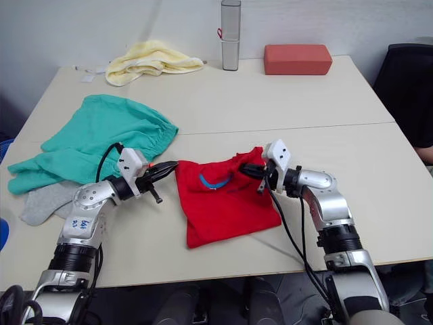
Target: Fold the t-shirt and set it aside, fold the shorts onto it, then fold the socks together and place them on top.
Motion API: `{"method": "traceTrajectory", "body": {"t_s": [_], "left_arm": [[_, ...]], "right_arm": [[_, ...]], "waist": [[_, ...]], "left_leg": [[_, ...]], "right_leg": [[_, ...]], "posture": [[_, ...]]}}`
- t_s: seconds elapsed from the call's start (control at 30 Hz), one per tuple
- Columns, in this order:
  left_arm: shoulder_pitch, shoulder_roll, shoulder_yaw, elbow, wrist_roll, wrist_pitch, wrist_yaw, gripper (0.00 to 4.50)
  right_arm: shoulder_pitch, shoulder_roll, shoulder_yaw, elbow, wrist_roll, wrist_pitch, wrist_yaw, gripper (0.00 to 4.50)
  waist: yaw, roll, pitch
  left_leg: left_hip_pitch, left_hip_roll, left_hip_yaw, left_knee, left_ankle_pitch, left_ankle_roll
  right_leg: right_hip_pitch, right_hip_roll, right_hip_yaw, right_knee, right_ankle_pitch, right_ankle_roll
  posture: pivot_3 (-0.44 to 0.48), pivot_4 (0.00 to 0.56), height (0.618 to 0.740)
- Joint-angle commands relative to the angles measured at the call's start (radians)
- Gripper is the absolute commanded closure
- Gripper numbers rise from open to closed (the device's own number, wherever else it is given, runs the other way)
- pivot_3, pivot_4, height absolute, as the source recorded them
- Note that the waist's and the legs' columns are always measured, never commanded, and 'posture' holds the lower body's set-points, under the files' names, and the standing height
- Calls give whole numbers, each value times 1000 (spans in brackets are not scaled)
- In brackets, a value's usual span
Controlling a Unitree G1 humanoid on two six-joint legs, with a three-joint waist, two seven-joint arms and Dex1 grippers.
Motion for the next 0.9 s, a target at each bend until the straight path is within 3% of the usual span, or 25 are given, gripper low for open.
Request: {"method": "traceTrajectory", "body": {"t_s": [0.03, 0.17, 0.27, 0.53, 0.7, 0.9], "left_arm": [[24, 25, 58, -63, -104, -38, -104, 4486], [45, 37, 59, -125, -194, -27, -226, 4486], [57, 46, 29, -153, -186, -28, -271, 4486], [41, 30, -62, -125, -72, -25, -244, 4486], [27, 17, -100, -104, -18, -11, -217, 4486], [31, 29, -117, -112, 22, 19, -199, 4486]], "right_arm": [[-67, 24, -40, 54, -21, -8, -98, 4500], [-105, 23, -33, 127, -85, -23, -178, 4500], [-108, 1, -43, 117, -85, -4, -163, 4500], [-25, -59, 2, -93, 45, 126, 76, 4500], [-26, -1, 88, -42, -96, 70, -46, 4500], [-61, 66, 75, 86, -185, -9, -198, 4500]], "waist": [[-1, 0, 0], [-4, 0, 0], [-3, 0, 0], [0, 0, 0], [-3, 0, 0], [-3, 0, 0]], "left_leg": [[0, 0, 0, 0, 0, 0], [0, 0, 0, 0, 0, 0], [-1, 0, 0, 0, 0, -1], [-1, 0, 0, 0, 1, 1], [0, 0, 1, 0, 1, 1], [-1, 0, 1, 0, 1, 0]], "right_leg": [[0, 0, 0, 0, 0, 0], [-1, 0, 0, 0, 0, 0], [-1, 0, 0, 0, 0, 0], [0, 0, 0, 0, 0, 0], [-1, 0, 1, 0, 0, 0], [-1, 0, 1, 0, 0, 0]], "posture": [[0, 150, 740], [0, 150, 740], [0, 150, 740], [0, 150, 740], [0, 150, 740], [0, 150, 740]]}}
